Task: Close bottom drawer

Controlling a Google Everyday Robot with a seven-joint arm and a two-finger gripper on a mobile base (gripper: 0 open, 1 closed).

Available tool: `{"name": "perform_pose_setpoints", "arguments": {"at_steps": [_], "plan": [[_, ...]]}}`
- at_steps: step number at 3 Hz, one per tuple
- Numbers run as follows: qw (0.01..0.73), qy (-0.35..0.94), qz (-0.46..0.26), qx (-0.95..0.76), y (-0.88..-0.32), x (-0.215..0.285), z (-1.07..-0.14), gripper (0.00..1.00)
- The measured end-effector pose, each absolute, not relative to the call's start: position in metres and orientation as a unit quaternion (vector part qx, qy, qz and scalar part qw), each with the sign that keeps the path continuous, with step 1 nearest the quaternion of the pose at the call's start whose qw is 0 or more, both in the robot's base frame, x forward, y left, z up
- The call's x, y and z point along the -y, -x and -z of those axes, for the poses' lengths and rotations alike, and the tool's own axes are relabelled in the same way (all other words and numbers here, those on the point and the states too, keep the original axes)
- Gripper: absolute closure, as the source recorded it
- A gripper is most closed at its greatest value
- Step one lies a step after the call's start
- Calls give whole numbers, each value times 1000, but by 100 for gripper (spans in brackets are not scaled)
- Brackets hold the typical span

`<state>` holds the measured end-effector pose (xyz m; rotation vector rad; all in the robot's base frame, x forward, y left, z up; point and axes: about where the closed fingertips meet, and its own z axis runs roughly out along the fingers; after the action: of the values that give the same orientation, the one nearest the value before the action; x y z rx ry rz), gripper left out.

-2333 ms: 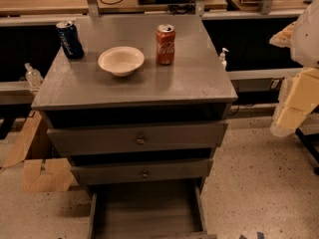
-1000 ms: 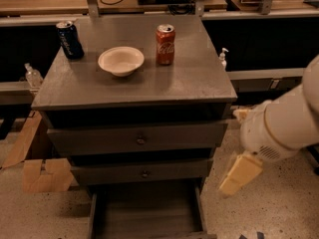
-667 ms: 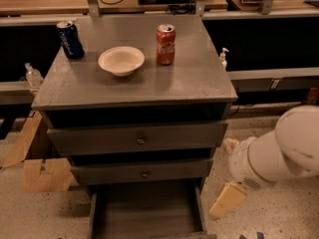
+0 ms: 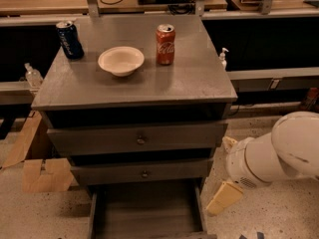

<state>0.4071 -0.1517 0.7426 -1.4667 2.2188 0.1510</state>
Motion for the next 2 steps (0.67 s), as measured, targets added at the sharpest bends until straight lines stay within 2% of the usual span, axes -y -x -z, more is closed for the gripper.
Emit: {"name": "perform_pose_setpoints", "arguments": {"at_steps": [1,2], "plan": [[243,541,-53,-803,-412,141,-726,0],[243,538,-65,-805,-417,132,-664,0]]}}
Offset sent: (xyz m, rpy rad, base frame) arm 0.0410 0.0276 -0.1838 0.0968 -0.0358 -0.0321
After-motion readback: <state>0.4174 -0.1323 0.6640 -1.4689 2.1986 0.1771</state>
